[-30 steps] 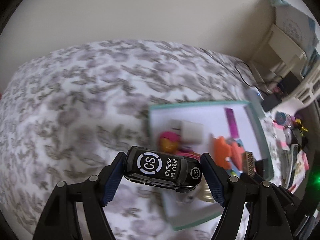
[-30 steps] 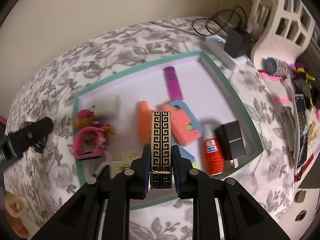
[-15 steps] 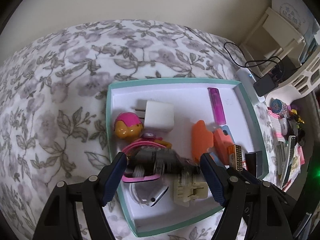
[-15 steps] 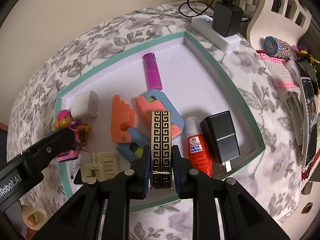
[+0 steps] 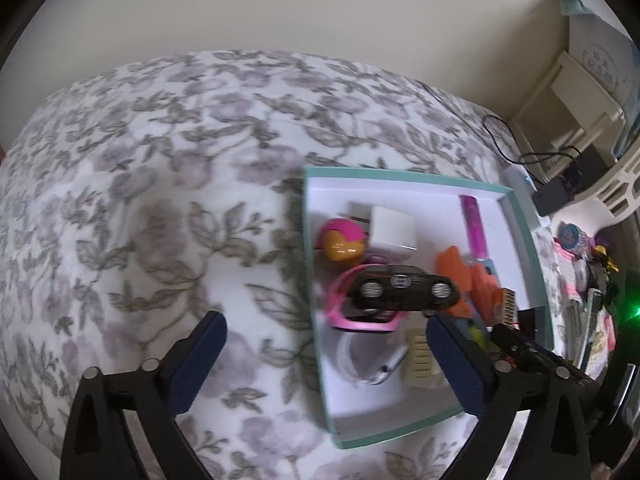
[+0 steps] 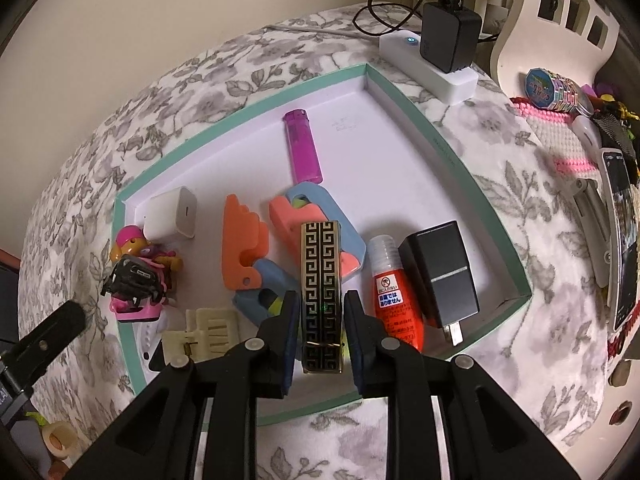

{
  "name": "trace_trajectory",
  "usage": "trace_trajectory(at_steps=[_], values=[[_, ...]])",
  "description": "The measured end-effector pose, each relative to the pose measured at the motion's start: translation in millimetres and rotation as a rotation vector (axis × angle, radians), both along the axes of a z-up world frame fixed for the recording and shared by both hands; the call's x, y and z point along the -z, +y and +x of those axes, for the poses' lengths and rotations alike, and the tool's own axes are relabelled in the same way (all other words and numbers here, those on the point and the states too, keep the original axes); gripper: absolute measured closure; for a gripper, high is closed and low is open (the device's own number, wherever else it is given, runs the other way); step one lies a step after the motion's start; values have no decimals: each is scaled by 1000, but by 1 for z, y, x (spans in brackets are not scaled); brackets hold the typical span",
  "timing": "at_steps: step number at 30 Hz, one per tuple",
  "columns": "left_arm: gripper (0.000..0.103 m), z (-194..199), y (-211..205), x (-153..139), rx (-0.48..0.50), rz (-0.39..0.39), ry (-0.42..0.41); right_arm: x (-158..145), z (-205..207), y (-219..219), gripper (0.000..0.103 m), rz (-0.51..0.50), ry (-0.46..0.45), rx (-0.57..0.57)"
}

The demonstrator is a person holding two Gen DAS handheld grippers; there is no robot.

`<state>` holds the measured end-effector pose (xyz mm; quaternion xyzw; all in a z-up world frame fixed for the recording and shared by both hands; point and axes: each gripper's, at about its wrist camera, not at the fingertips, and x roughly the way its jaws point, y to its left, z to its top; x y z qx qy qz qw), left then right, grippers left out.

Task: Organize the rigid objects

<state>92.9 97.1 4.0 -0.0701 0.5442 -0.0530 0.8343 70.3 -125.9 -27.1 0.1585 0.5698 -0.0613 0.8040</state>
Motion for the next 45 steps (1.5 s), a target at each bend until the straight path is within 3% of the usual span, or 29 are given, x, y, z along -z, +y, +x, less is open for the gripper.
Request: trace_trajectory(at_steps=[1,3,8,14,16,28,45], values=[[0,-2,6,-1,-12,1,-9,0,0,0,70,-1,0,-1],[0,-6,13,-2,-30,3,-21,-1,-1,2,46,-9,-5,0],[0,-17,29,-5,-62,43,-55,-5,-4,6,31,-19,-34,-12],[0,-31,41,-12,-79,81,-104,-15,-9,22,28,-67,-73,-54],[0,-34,45,-13,-91,95,-110,-18,-11,27,17,-56,-85,-67],[0,-57,84,-8,-211,141,-102,-35,-35,62,9,-66,-141,-137],[0,-76,95,-10,-227,162,-94,-44,-50,77,9,-103,-159,-161]])
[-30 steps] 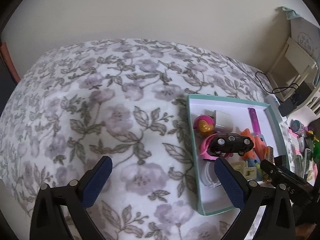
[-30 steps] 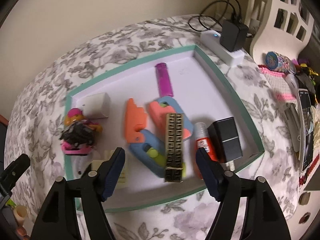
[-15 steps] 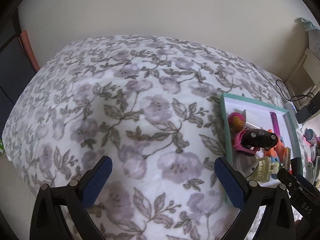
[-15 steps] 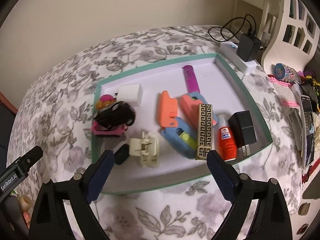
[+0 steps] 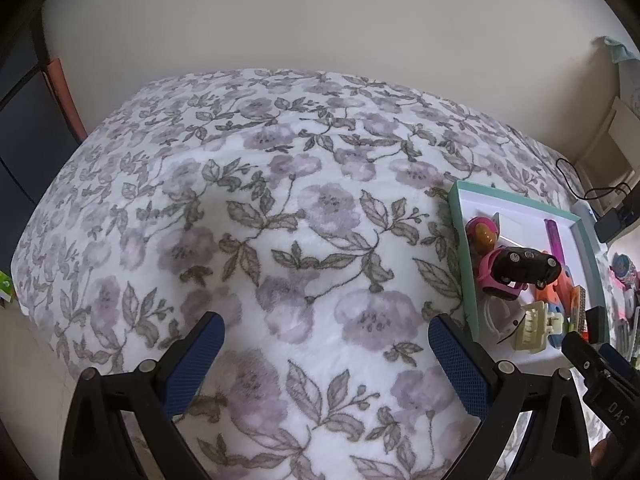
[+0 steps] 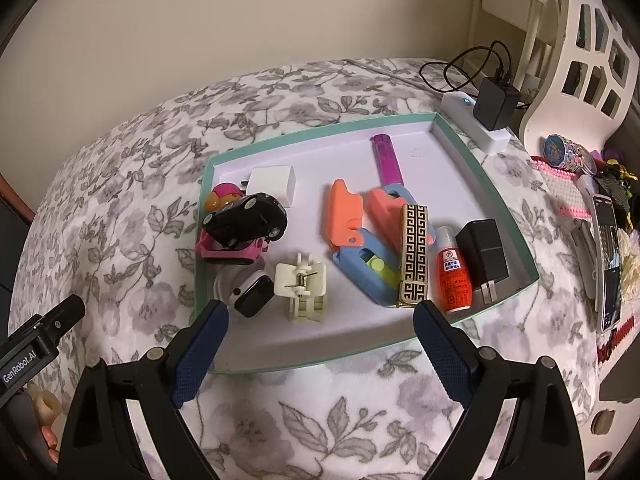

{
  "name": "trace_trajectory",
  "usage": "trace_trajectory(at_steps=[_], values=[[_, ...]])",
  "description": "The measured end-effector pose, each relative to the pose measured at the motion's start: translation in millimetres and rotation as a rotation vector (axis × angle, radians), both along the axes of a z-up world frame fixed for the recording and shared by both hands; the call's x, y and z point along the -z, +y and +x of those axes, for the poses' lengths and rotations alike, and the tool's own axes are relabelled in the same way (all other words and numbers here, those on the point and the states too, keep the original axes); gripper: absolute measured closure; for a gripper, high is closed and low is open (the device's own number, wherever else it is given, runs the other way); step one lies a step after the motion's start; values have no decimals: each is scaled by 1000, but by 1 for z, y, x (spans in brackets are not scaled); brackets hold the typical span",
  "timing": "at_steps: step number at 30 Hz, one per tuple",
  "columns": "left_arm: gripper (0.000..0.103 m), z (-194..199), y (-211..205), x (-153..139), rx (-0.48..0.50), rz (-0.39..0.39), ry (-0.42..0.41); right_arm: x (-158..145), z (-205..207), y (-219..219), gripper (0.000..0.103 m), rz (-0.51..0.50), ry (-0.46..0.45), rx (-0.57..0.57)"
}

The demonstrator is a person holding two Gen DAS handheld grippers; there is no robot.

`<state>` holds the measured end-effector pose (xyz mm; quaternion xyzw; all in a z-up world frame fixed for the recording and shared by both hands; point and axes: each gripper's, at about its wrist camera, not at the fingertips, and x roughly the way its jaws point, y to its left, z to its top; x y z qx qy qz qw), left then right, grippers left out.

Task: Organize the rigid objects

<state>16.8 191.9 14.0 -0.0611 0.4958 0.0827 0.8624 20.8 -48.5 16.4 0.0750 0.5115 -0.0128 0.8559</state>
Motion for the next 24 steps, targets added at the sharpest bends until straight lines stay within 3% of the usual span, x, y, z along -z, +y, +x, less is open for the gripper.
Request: trace_trajectory(at_steps=[24], values=[[0,5,0,5,1,4,39,0,5,12,9,-75,-10,-40]])
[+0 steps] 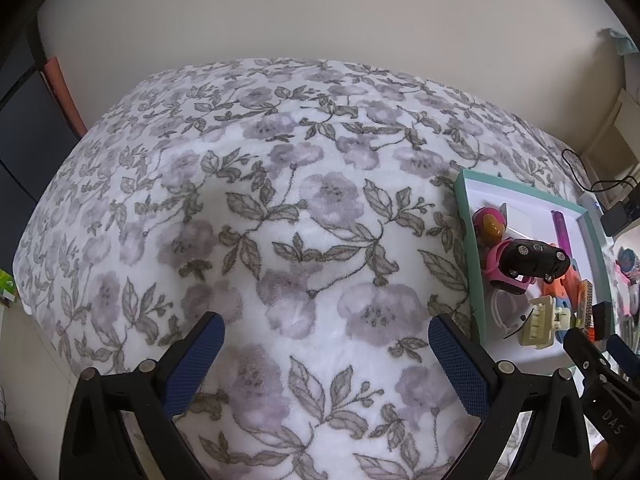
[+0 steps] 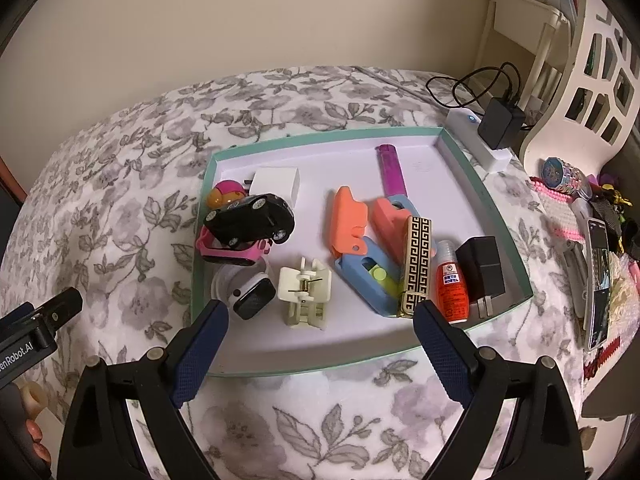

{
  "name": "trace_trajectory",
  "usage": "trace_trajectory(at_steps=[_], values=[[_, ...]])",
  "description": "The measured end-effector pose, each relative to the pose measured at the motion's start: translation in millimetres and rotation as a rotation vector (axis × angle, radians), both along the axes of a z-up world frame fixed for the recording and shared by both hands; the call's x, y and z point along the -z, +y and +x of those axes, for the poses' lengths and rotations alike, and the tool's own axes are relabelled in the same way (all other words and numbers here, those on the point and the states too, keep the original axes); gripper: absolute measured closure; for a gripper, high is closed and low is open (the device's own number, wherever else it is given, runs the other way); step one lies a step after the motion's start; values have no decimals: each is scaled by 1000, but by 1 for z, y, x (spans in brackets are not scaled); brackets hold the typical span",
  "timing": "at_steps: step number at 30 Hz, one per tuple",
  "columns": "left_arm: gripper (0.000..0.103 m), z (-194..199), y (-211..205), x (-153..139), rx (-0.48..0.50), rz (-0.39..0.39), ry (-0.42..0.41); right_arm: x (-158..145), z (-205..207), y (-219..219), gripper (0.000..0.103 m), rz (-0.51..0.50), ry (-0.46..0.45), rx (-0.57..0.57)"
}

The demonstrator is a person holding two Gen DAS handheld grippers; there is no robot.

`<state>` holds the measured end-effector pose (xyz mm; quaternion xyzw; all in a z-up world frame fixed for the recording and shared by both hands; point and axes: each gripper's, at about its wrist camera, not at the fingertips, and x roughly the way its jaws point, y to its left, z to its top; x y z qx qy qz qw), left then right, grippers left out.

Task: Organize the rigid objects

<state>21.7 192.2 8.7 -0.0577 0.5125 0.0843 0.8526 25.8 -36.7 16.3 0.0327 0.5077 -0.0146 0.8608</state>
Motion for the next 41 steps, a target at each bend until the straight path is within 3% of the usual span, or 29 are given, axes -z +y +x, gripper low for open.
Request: trace_trajectory(at_steps=[41], values=[[0,7,4,11,18,-4,57,9,3,7,9,-25,-7,-22]])
